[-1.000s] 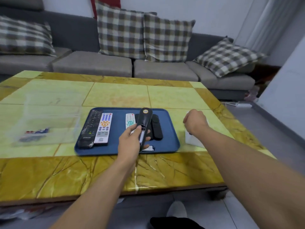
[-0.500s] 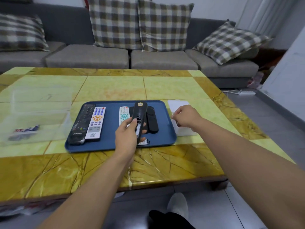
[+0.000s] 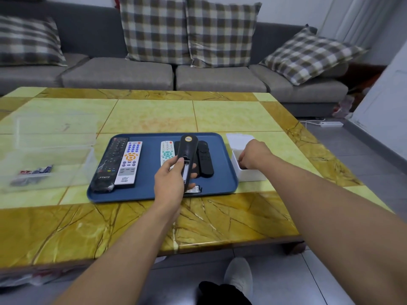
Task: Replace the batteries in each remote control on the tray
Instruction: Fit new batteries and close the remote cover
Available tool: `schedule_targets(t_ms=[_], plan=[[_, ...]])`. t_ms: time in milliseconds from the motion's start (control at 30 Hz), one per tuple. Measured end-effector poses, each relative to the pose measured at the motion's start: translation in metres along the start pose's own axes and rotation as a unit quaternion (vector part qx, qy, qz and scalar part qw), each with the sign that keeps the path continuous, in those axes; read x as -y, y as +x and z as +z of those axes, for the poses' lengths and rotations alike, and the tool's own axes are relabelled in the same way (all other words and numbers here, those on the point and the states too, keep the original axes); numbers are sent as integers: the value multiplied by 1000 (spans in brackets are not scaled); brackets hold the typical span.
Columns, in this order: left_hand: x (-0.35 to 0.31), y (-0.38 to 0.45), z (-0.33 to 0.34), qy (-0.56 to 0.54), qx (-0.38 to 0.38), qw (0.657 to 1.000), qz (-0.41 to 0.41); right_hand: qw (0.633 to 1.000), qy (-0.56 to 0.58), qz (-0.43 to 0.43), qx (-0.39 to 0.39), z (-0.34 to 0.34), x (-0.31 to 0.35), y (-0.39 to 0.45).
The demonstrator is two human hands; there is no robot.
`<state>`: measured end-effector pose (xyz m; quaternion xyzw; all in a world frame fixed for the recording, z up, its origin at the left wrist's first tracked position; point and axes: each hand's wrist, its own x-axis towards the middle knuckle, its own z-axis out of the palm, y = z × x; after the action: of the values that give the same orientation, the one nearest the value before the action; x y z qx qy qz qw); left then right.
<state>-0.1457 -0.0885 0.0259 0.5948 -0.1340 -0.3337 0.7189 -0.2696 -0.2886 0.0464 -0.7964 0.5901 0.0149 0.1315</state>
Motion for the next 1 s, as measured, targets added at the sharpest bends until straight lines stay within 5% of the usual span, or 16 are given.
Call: schedule_targets(t_ms=[1000], plan=[[1, 2, -3, -2, -13, 1000, 0, 998, -50, -25, 38, -6, 11, -8]])
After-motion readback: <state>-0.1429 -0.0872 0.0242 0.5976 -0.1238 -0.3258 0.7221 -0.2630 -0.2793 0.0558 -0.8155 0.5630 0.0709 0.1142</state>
